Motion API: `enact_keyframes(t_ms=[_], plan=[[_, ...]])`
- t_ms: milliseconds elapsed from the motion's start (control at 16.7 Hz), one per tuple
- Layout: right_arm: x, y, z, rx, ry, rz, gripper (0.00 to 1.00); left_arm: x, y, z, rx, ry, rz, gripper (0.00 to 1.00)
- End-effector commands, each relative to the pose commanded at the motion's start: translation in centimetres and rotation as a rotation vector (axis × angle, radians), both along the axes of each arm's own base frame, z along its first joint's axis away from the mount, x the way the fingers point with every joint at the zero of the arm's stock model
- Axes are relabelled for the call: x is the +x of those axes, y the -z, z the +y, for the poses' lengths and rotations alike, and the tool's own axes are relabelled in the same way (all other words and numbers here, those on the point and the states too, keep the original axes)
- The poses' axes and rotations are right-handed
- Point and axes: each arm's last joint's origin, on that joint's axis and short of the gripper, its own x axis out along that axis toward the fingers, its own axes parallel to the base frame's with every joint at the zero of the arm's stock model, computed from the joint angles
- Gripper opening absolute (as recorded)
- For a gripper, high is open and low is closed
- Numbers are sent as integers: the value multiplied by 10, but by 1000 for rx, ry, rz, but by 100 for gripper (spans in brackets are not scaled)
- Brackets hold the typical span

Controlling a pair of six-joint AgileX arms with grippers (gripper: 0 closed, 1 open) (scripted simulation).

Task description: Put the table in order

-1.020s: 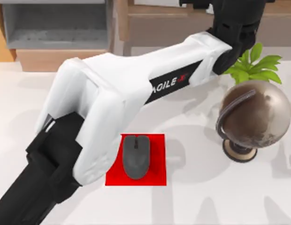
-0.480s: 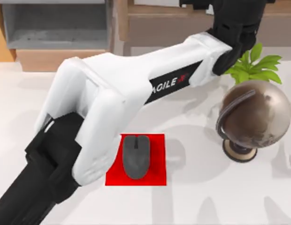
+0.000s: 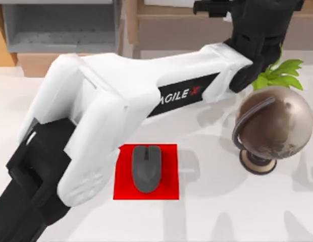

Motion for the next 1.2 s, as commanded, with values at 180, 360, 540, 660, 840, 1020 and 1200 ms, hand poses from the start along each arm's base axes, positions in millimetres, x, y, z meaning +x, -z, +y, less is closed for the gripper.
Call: enact_keyframes(t_ms=[180, 360, 540, 660, 840, 1020, 1200], plan=[[0, 0, 0, 0, 0, 0, 100, -2, -2, 0, -3, 0, -2, 0], [0, 0, 0, 0, 0, 0, 100, 1, 0, 2, 2, -5, 0, 0], [0, 0, 0, 0, 0, 0, 100, -7, -6, 5, 53, 34, 9, 0], [0, 0, 0, 0, 0, 0, 100, -21, -13, 10, 137, 91, 22, 0], [0, 0, 0, 0, 0, 0, 100, -48, -26, 28, 319, 195, 41, 0], [0, 0, 0, 0, 0, 0, 100, -75, -34, 64, 545, 290, 56, 0], [0, 0, 0, 0, 0, 0, 100, -92, -23, 119, 803, 353, 96, 0]])
